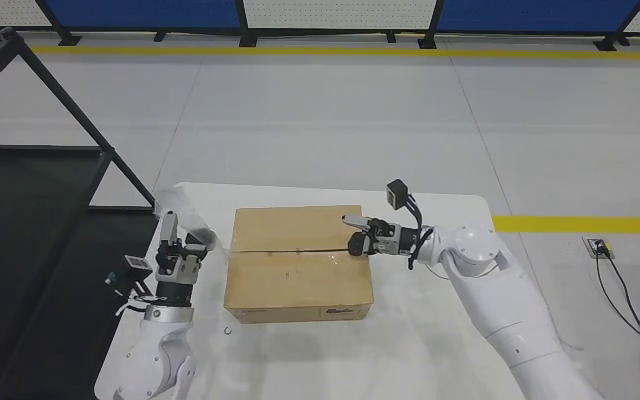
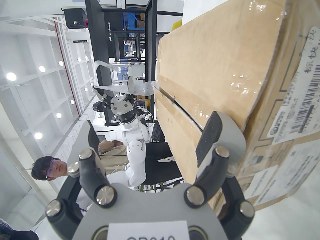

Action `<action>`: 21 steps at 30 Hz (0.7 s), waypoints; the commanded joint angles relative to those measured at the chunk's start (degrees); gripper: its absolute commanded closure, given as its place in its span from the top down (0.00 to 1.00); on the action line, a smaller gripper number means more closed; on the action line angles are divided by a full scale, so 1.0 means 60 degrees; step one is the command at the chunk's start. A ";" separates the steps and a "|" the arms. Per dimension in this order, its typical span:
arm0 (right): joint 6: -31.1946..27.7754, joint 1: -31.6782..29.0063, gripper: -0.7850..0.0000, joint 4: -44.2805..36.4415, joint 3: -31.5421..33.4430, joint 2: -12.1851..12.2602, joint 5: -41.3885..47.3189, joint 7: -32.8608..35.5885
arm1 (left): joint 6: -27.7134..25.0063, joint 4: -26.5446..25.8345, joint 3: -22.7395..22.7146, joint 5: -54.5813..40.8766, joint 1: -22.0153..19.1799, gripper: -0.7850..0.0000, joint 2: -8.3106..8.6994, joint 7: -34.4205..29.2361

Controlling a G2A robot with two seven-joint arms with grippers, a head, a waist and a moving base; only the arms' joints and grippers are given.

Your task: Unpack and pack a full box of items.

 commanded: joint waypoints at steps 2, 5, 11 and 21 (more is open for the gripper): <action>0.0013 -0.0046 1.00 -0.0035 0.0051 0.0024 0.0027 0.0009 | 0.0049 -0.0083 0.0185 0.0353 -0.0053 1.00 -0.0037 0.0038; 0.0012 -0.0100 1.00 -0.0100 0.0094 0.0047 0.0038 0.0011 | 0.0161 -0.0124 0.0367 0.0545 -0.0130 1.00 -0.0076 0.0013; 0.0012 -0.0213 1.00 -0.0215 0.0177 0.0097 0.0045 0.0016 | 0.0311 -0.0123 0.0665 0.0828 -0.0259 1.00 -0.0152 -0.0039; 0.0044 -0.0309 1.00 -0.0341 0.0245 0.0152 0.0062 0.0007 | 0.0459 -0.0319 0.0954 0.1214 -0.0277 1.00 -0.0254 -0.0146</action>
